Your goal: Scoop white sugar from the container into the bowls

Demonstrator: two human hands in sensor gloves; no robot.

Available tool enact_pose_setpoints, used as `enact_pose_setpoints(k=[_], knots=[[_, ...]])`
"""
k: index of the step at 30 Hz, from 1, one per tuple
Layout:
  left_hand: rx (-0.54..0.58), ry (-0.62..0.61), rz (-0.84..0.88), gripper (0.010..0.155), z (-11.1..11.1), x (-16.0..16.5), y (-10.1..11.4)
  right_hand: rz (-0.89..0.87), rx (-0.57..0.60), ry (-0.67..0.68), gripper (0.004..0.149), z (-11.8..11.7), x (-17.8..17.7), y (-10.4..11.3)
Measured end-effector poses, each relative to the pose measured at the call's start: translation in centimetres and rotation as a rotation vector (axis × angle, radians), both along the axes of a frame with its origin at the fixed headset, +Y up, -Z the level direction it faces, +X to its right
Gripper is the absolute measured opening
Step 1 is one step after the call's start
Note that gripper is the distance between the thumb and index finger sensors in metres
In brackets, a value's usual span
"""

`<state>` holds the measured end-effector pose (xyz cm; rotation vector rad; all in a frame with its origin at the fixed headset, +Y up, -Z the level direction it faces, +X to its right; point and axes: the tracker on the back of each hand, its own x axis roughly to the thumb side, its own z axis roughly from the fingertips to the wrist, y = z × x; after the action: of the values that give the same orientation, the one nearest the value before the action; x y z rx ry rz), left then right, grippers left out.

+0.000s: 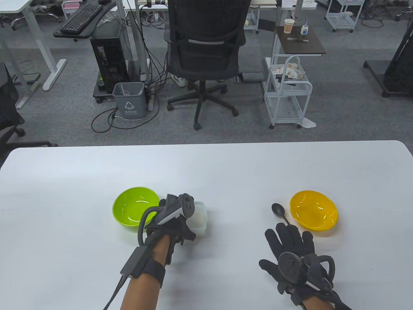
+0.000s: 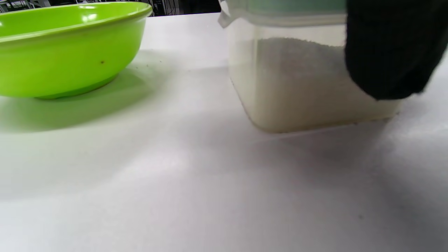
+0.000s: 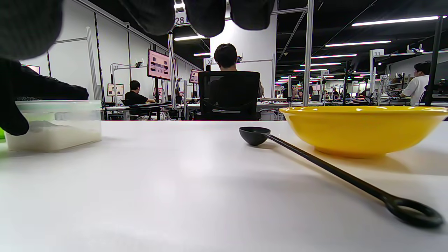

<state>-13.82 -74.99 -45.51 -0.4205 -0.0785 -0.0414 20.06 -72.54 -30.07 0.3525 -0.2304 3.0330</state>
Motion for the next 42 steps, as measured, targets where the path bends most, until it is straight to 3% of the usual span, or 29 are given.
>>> enact_pose_setpoints(k=[13, 25, 33, 42], knots=[[0.117, -0.083, 0.038, 0.115, 2.0, 0.7, 0.6, -0.004, 0.001, 0.003, 0.082, 0.1, -0.1, -0.1], [0.198, -0.307, 0.148, 0.114, 8.5, 5.2, 1.6, 0.007, -0.006, 0.008, 0.082, 0.0, -0.3, -0.2], [0.196, -0.345, 0.15, 0.113, 11.9, 7.0, 0.8, 0.008, -0.004, 0.015, 0.082, 0.1, -0.4, -0.2], [0.202, -0.338, 0.135, 0.111, 12.6, 7.1, -0.9, 0.009, -0.005, 0.014, 0.082, 0.2, -0.4, -0.3]])
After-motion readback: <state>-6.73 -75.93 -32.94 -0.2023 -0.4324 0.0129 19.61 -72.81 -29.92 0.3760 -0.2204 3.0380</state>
